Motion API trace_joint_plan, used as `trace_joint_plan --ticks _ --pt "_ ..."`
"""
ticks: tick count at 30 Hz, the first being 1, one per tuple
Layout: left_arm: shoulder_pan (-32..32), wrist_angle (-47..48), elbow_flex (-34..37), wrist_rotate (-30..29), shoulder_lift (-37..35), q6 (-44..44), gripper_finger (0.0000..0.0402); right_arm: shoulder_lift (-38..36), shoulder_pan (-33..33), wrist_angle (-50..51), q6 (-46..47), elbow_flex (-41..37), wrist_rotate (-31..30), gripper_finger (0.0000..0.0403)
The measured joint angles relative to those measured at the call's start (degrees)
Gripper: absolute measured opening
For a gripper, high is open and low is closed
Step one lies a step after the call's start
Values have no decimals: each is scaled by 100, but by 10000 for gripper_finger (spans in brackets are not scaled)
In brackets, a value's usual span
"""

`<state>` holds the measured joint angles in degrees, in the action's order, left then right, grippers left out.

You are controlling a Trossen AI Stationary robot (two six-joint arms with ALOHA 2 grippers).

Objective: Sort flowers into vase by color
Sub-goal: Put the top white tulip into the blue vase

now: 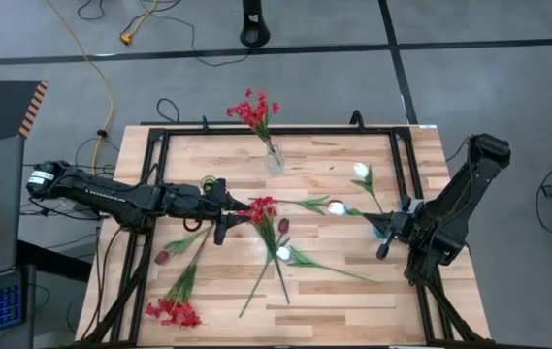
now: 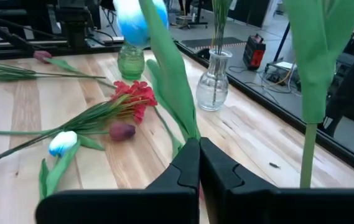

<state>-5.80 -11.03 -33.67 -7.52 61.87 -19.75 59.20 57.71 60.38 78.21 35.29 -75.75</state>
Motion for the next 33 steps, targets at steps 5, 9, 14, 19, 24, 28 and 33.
trace_joint_plan --ticks 5,9,14,19,24,28,33 --pt "0 -1 0 1 0 0 141 0 0 -1 -2 0 -4 29" --pt "0 -2 0 1 0 0 141 0 0 -2 -4 0 -9 30" --pt "0 -1 0 1 0 0 141 0 0 -2 -19 0 -47 27" --pt "0 -2 0 1 0 1 141 0 0 0 -19 0 -50 25" --pt "-1 -120 0 -46 4 234 141 0 0 2 -26 0 -50 24" --pt "-8 -753 1 -68 213 541 141 0 0 11 -26 0 -52 24" --pt "-48 -1671 2 -27 757 810 141 0 0 44 -24 0 -60 23"
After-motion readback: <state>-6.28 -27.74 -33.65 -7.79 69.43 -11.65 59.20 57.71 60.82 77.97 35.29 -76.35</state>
